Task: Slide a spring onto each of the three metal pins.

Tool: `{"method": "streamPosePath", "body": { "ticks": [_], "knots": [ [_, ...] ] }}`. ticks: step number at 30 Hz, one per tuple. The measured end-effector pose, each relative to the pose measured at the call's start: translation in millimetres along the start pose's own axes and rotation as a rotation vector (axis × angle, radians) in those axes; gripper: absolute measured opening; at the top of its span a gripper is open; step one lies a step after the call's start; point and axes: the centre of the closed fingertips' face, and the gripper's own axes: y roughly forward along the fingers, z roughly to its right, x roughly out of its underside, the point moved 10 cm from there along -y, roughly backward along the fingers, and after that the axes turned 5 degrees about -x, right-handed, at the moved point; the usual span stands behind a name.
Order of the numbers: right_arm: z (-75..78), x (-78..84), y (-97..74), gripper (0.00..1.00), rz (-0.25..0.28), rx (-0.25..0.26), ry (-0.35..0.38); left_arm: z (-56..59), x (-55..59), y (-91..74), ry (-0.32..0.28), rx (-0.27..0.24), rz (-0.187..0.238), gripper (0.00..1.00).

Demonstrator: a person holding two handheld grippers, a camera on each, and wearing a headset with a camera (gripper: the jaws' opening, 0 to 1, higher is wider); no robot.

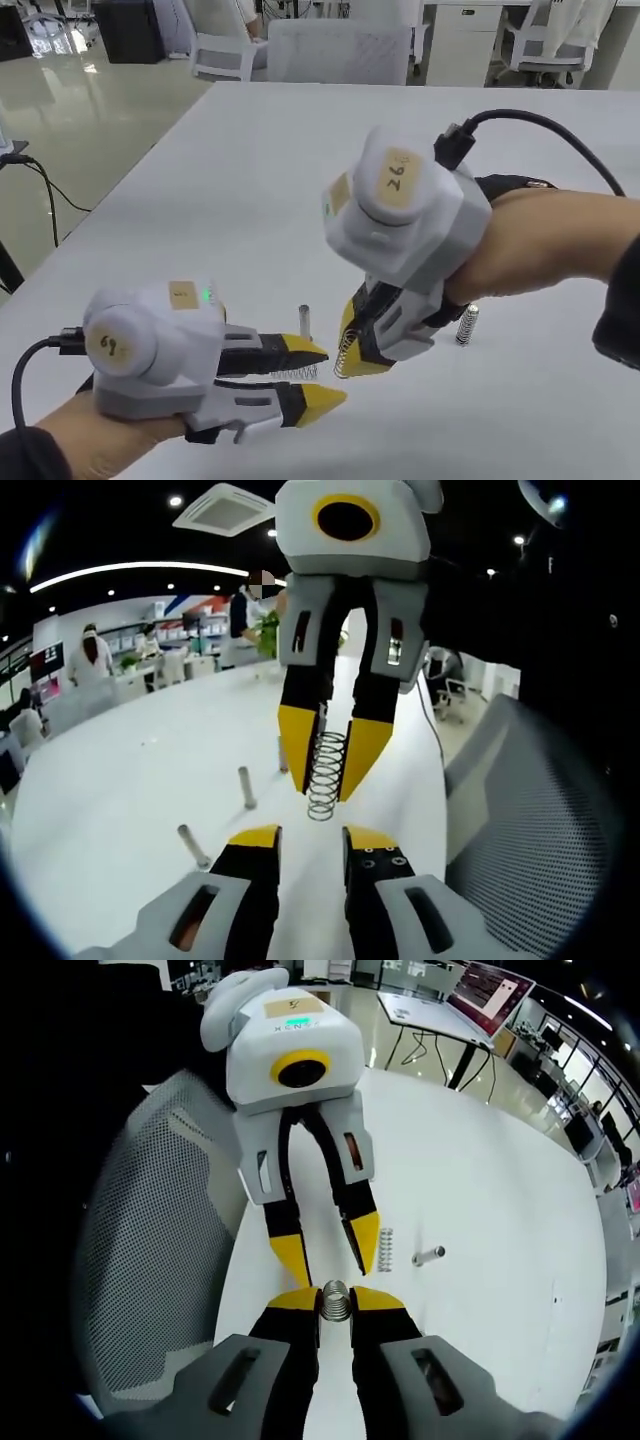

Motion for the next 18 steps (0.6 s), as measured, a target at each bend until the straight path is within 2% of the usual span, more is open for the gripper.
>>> {"method": "streamPosePath", "body": {
  "ticks": [18],
  "knots": [
    [2.3,9.6,-5.1,0.08,-0.021,0.019,0.022,-11.3,5.1,-12.3,-0.053,-0.08,0.011,0.35]
  ]
}}
